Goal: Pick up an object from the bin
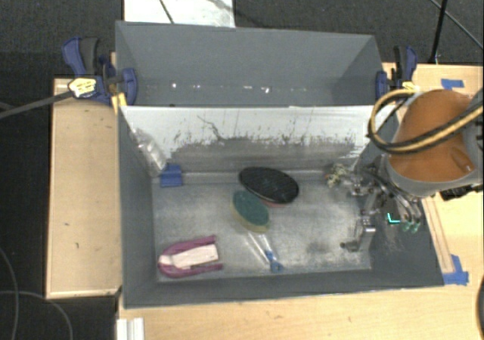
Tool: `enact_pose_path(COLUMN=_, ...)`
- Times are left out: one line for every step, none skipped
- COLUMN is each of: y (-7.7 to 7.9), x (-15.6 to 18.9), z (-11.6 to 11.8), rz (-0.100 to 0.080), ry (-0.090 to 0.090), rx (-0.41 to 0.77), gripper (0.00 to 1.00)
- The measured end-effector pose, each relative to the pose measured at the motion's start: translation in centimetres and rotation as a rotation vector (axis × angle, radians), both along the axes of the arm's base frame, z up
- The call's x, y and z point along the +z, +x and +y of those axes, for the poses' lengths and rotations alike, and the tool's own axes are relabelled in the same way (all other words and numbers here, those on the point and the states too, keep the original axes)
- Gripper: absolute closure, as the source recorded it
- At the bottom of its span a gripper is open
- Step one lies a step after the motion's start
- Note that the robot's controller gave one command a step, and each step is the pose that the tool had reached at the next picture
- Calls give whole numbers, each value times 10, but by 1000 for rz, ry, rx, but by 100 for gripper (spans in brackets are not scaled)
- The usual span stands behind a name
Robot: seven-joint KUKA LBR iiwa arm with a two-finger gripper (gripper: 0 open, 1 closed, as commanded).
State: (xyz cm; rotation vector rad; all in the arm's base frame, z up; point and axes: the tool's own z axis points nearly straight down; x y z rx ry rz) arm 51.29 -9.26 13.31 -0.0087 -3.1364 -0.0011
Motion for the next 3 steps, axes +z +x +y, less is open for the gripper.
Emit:
enact_pose_path(y=68, x=-64, z=91, rz=-9, ry=3, rx=189, gripper=0)
enact_pose_path(y=81, x=-31, z=144, rz=-13, ry=3, rx=88, gripper=0)
enact_pose_path(y=78, x=-28, z=137, rz=-9, ry=0, rx=-66, gripper=0)
